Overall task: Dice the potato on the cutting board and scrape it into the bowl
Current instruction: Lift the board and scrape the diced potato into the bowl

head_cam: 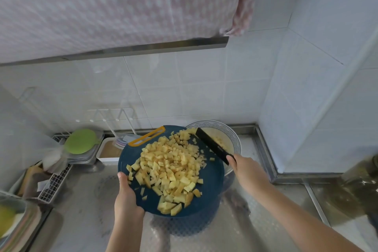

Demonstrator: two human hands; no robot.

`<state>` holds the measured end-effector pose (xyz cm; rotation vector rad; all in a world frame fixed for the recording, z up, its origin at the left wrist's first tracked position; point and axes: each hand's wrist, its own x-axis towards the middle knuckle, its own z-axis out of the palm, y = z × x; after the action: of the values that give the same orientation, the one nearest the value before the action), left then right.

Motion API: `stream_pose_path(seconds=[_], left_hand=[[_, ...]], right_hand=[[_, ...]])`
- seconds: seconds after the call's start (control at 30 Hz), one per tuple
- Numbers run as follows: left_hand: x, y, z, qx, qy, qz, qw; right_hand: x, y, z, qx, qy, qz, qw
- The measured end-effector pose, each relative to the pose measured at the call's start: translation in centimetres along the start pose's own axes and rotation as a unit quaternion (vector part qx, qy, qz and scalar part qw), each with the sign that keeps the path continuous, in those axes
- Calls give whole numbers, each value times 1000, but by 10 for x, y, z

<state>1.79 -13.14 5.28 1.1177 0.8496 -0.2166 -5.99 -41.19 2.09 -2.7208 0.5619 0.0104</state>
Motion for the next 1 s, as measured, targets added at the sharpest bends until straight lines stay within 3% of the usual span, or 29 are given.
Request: stream_pose_path(seconds=[0.33,0.5,0.63,0.77,1.0], left_hand=[[1,11,-5,-35,-11,7,999],[1,2,-2,-22,-11,-1,1000],[-5,-4,7,-13,-13,-6,1000],[-4,-5,11,-11,-14,-14,1000],[-4,-10,15,-7,-18,-22,1000]], right_hand=[[21,14,-24,15,1,26,1000],[-11,-31,-54,92,-58,-64,992],[-44,-57,-64,57,-123,-160,978],[-53,-64,-51,25,-100,-196,975],[-47,-54,-34,-26,-52,-181,982]])
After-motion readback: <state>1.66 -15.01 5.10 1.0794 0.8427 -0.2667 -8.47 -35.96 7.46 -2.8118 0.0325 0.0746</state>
